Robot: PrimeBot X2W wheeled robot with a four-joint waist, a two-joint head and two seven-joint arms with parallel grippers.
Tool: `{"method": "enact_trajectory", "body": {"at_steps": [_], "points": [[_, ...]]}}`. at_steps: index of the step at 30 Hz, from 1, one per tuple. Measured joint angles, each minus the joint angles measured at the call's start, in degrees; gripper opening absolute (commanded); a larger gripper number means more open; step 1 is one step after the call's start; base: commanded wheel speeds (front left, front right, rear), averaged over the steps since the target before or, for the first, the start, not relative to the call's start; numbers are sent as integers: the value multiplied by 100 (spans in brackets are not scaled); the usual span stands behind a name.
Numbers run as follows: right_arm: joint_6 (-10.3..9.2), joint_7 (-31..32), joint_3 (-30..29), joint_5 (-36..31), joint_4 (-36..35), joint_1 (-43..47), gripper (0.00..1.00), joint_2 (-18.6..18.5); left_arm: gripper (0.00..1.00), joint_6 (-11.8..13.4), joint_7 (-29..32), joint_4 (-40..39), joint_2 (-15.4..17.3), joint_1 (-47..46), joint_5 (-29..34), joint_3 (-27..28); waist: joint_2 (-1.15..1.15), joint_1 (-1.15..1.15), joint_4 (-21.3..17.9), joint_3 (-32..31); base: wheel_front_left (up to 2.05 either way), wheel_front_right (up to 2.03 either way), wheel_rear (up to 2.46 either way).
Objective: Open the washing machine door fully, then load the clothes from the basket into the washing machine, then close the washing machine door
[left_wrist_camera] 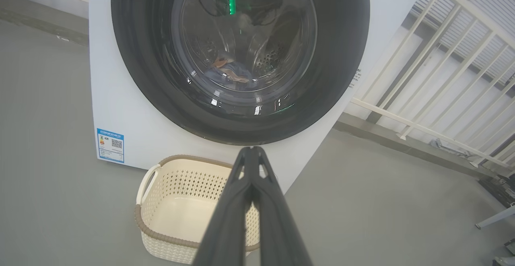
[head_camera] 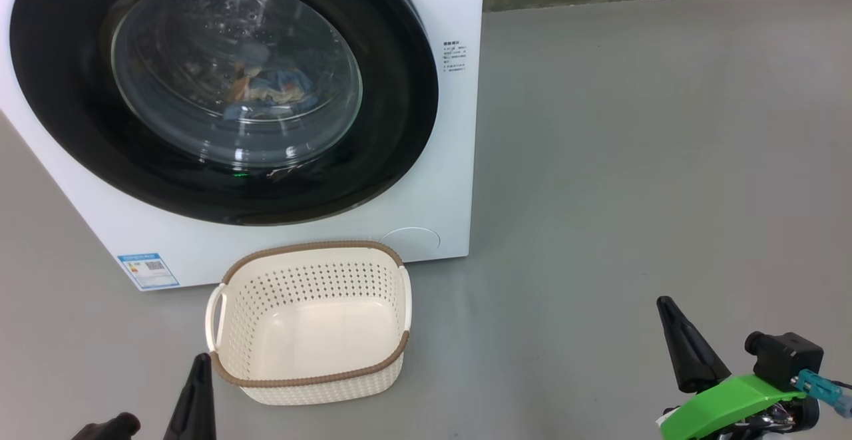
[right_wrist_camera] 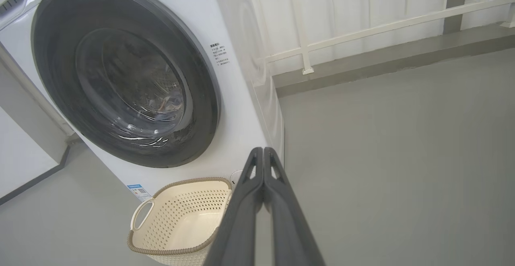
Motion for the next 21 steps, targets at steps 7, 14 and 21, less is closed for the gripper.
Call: {"method": "enact_trajectory", "body": {"at_steps": [7, 14, 21], "points": [[0, 110, -75, 338, -16, 0, 0, 31, 0, 0, 104, -2, -13, 0, -337, 36, 0, -2, 15, 8, 0, 0, 0], [0, 237, -197, 677, -36, 0, 0, 79, 0, 0, 247, -16, -41, -1, -672, 97, 0, -4, 29, 23, 0, 0, 0], [0, 359, -307, 1083, -55, -1, 0, 136, 0, 0, 372, -32, -87, -4, -1048, 167, 0, -4, 45, 34, 0, 0, 0]]}}
